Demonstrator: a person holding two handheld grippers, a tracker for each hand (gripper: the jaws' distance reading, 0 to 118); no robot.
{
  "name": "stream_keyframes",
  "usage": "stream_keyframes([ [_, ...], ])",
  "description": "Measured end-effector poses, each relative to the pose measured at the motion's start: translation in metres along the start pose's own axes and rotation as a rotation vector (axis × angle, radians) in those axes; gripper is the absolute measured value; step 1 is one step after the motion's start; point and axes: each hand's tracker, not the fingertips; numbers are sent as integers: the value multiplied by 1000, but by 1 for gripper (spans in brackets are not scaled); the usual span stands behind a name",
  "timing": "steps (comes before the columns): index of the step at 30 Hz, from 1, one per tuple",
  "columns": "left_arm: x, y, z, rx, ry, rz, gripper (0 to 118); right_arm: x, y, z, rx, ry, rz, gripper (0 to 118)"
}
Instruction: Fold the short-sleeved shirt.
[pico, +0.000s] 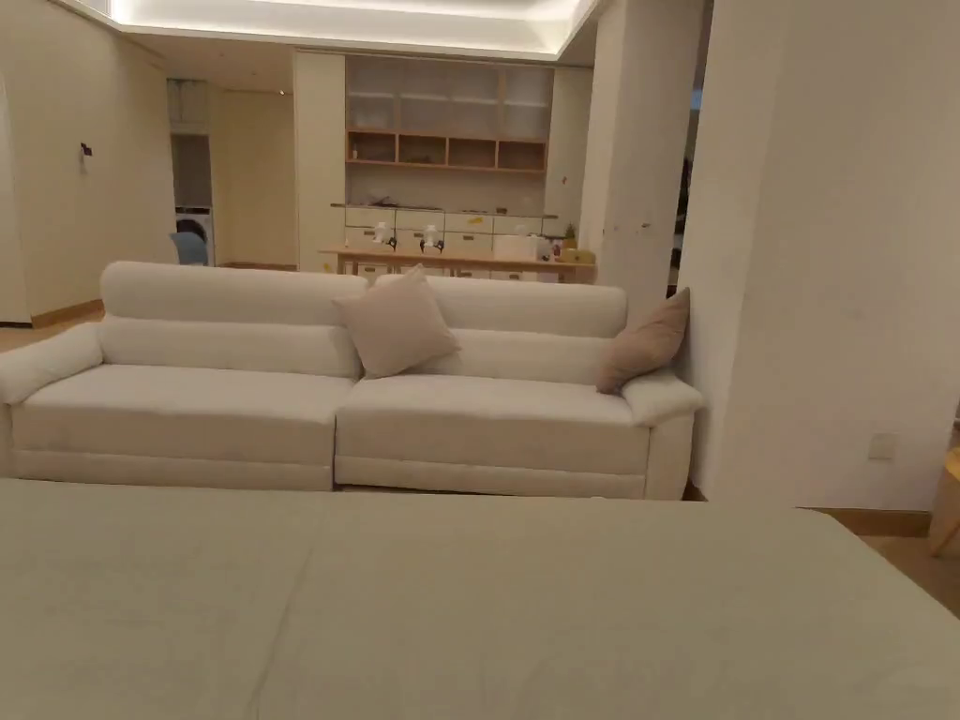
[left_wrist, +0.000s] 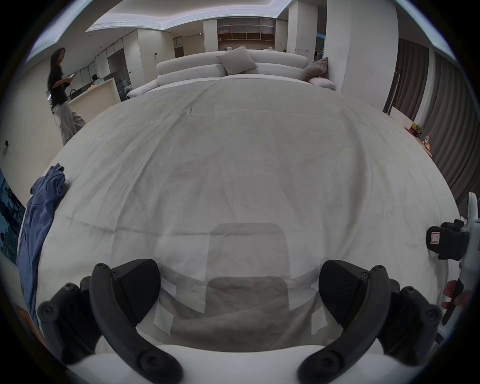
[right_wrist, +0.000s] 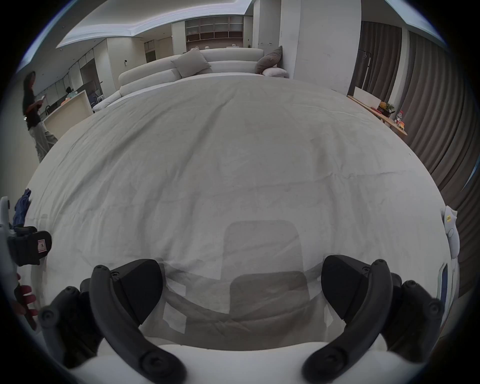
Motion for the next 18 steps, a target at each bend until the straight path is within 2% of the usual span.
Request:
stream_keyframes([
  [2,-1,4,16,20,-10,7,117,-4,3,20,45,-6,17,118],
  [4,2,11,48,133,-29,-17,117,-5,8,52,161,68,-22,118],
  [5,3,17,62,175,-29,-34,117,-5,14,67,203,75,-44,118],
  [8,9,67,141,372,-49,-48,117,0,64,132,321,124,-118,118],
  [11,13,122,248,625,-36,-72,117,9,118,214,520,112,-159,118],
  [13,14,147,334,819,-26,-108,117,19,148,287,658,152,-214,118],
  [16,13,152,412,1002,21,-138,117,28,156,354,779,190,-276,118],
  [18,2,141,449,1094,-33,-61,117,35,155,386,797,159,-350,118],
])
